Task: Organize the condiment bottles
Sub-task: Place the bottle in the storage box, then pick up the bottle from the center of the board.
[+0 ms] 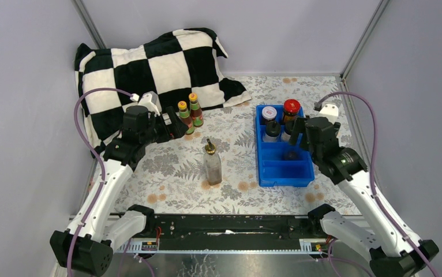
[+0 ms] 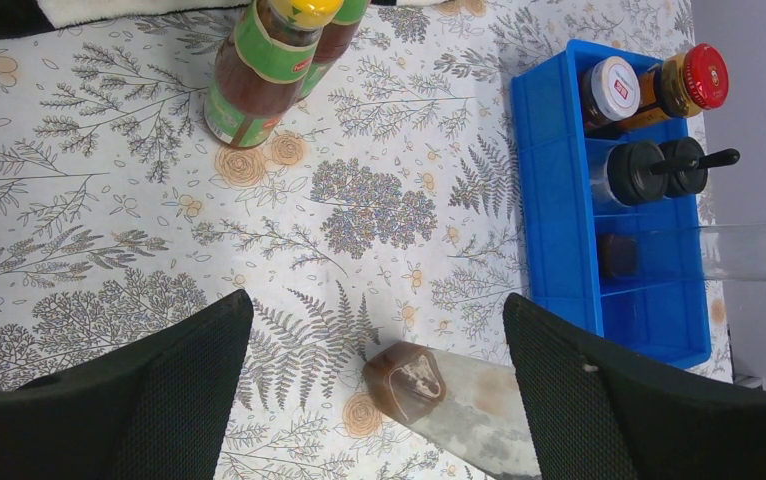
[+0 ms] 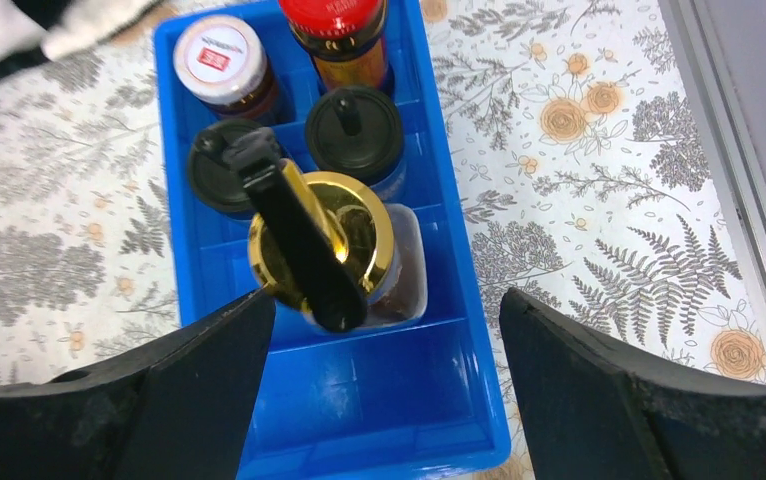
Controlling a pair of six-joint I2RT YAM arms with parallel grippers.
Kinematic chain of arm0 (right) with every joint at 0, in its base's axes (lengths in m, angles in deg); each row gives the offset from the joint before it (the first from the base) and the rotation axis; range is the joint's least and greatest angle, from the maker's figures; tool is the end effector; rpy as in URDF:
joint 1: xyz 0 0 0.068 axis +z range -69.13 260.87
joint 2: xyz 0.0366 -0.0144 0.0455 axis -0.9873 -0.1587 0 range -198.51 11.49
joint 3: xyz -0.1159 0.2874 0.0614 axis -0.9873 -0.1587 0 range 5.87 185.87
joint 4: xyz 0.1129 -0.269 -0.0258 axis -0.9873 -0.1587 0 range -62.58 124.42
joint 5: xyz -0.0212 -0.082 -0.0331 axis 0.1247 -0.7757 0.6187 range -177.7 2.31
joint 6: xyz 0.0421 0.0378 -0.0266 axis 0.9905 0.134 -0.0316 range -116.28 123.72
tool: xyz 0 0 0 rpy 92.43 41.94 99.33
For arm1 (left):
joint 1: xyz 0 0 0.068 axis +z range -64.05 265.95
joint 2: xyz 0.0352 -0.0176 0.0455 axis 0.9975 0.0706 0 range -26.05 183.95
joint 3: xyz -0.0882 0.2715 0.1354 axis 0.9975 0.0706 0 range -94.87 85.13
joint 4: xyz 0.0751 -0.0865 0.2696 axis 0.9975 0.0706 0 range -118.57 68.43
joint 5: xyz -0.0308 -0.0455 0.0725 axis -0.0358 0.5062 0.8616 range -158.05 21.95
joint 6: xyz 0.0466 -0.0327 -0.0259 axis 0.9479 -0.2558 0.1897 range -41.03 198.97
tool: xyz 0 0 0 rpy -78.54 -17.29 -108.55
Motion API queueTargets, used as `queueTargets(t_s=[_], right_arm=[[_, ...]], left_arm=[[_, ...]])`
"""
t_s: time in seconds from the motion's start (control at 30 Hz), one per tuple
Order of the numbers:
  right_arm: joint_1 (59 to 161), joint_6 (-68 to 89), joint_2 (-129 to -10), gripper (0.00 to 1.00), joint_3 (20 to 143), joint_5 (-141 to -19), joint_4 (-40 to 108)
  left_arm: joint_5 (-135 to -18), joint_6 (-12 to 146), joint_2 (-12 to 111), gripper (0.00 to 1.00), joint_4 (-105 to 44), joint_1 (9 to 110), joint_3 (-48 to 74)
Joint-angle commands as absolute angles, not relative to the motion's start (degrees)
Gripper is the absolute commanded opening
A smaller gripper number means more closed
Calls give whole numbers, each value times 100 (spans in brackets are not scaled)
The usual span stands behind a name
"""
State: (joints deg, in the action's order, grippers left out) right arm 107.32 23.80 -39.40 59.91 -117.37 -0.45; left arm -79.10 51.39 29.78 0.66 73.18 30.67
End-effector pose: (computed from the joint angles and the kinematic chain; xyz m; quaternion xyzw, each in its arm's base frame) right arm 0.1880 0.0670 0.3672 0.0775 0.8499 -0.0195 0.5208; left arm 0.2227 -0.0599 0.3604 -0.0642 0.8636 -0.2486 0.4340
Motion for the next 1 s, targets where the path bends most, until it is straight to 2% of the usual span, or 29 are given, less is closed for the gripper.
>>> queueTargets(t_s=[0.0,0.3,0.6,0.87,0.97], right_arm=[[10706,2578,-3562,90,6554,-11638,-476],[10705,2523,-3223,91,7604,-11223,-1160],[10706,2464,-3264,87,8890,-9661,-1445],[10705,2556,-3327,91,8391,-8330,-887],[10707,2499,-3399,97,8118,-7991,-668]], left_arm=[[-7767,5108,2950,99,-31,7277,2958],[-7649,5188,3226,99,100,7277,2385],[-7447,5207,3309,99,204,7278,2195],[-7464,5152,3322,99,159,7277,2253],[-7481,5133,3309,99,125,7277,2300]])
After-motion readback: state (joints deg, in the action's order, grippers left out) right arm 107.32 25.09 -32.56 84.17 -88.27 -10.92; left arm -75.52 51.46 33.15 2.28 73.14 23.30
